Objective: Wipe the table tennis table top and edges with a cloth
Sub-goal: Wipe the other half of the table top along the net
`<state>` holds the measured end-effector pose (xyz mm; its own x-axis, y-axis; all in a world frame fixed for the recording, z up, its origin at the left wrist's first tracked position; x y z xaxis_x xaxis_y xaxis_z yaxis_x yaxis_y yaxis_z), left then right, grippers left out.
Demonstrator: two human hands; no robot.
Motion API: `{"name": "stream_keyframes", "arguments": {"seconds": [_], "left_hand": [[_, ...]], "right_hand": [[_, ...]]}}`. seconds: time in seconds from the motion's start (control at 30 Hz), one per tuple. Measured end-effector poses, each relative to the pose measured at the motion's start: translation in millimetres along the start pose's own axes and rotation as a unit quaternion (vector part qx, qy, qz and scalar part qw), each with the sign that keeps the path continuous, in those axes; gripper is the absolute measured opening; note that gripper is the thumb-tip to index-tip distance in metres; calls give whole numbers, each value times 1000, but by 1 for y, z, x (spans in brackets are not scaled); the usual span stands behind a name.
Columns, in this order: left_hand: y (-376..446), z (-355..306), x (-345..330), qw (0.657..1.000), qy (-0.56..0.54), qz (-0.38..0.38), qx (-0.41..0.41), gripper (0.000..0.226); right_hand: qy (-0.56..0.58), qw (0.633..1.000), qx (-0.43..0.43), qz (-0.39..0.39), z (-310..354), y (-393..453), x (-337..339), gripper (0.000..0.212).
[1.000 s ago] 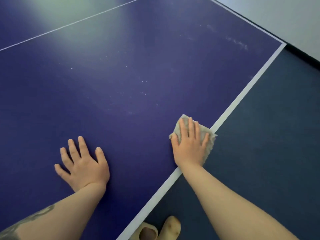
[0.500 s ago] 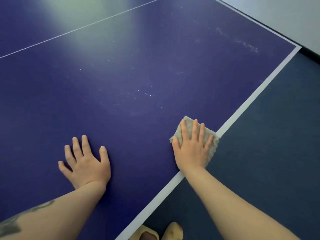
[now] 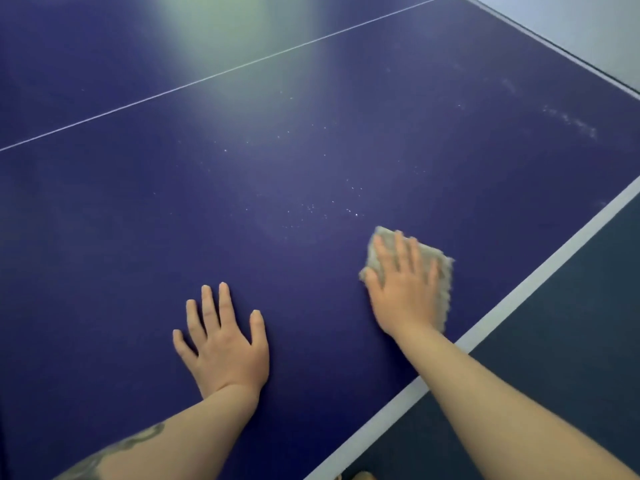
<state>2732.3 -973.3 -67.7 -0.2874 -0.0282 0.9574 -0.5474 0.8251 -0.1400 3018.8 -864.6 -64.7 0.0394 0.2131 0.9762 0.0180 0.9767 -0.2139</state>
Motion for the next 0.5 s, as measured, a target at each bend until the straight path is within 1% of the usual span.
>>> {"name": "stream_keyframes", "arguments": {"seconds": [0.03,0.07,0.1,0.13,0.17,0.2,0.27,0.3,0.33,0.37,0.4,0.43,0.47,0.5], "left_hand": [[0,0,0,1000,1,-2,0,67],[1,0,1,1000,1,-2,0,68],[1,0,1,1000,0,0,1,68],[2,0,0,1000,2,4,2,68],[2,0,-1,1000,5,6,2,68],[3,0,-2,1000,7,6,2,68],[4,1,-2,1000,6,0,2,65],[4,1,-1,1000,5,-3,1,66],[5,2,-2,1000,5,-3,0,69],[5,1,-2,1000,3,2,0,70],[5,2,-3,1000,1,9,0,71],[4,2,-3,1000,1,12,0,69],[4,2,-2,1000,4,15,1,67],[3,3,-3,1000,6,19,2,65]], "right_hand": [[3,999,-49,-12,-19,-13,0,61],[-5,997,-73,-33,-23,-30,-1,61],[-12,996,-69,-58,-12,-48,0,61],[-1,996,-34,-78,10,-62,-1,62],[18,996,24,-79,40,-70,-5,62],[25,992,95,-74,73,-73,-9,62],[11,972,230,-42,126,-63,-16,61],[7,963,270,-29,138,-51,-13,60],[-3,959,283,-33,136,-33,-10,61],[-8,966,256,-40,118,-15,-4,61],[-3,983,182,-29,84,1,-3,62],[3,997,67,-23,36,10,-3,62],[8,998,-60,-27,-17,6,-1,62],[20,985,-168,-31,-60,-9,1,61]]}}
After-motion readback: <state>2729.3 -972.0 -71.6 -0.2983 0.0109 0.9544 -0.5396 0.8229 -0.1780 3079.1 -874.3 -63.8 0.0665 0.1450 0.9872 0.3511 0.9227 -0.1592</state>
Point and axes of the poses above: each hand's wrist, its own y-axis towards the middle knuckle, its own x-axis out of the back of the hand, z = x × y, the point moved 10 cm from there along y, towards the middle knuckle, and after that the axes turned 2 degrees about -y, right-handed, at the moved point
